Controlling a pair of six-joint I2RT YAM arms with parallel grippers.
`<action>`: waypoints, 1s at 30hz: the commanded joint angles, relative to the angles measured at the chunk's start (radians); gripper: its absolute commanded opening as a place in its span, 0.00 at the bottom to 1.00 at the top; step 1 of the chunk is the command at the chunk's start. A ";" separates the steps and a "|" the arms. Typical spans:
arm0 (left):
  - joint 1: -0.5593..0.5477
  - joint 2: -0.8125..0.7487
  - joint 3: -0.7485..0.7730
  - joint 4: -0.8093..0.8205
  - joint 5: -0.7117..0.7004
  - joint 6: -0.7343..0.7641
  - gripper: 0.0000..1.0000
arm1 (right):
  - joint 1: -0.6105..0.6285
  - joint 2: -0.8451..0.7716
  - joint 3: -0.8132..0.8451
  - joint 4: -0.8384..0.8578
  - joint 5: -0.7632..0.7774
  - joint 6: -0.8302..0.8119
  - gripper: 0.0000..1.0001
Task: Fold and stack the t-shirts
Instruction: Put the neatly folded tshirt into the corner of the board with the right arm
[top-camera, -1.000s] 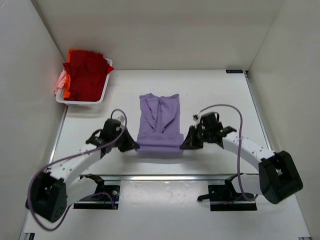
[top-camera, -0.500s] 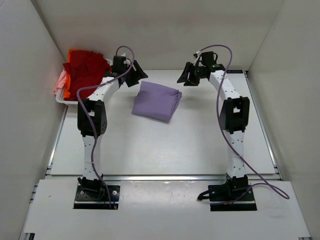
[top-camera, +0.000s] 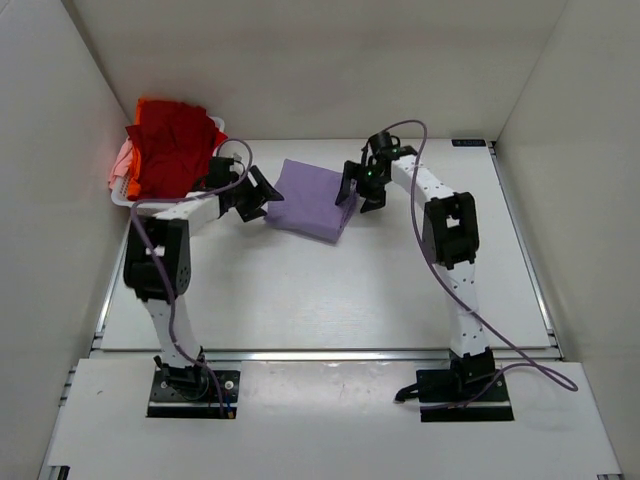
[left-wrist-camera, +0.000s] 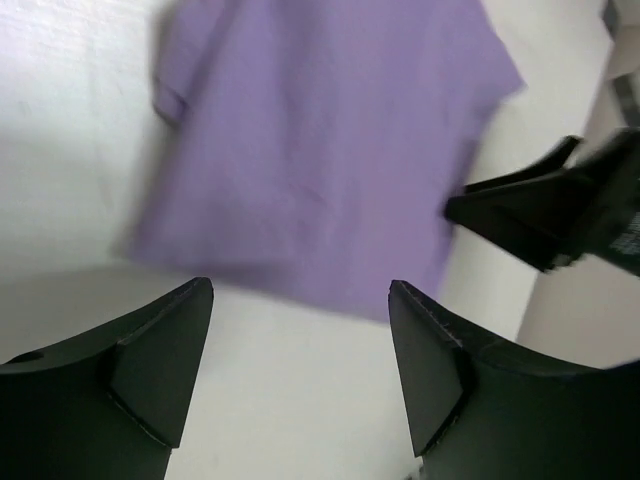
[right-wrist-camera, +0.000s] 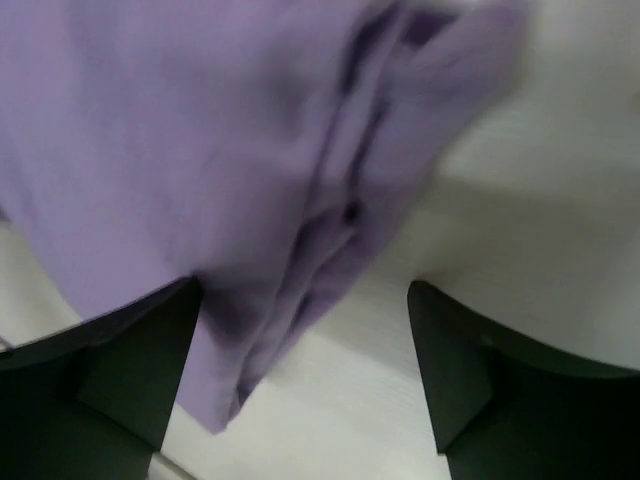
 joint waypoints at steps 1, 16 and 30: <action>0.000 -0.235 -0.126 0.105 0.041 -0.010 0.82 | 0.012 -0.247 -0.357 0.278 0.059 0.109 0.84; 0.035 -0.588 -0.431 0.088 0.071 -0.029 0.82 | 0.024 -0.162 -0.584 0.777 -0.171 0.546 0.93; 0.043 -0.587 -0.441 0.102 0.087 -0.033 0.82 | -0.242 -0.030 0.045 -0.085 0.355 -0.209 0.00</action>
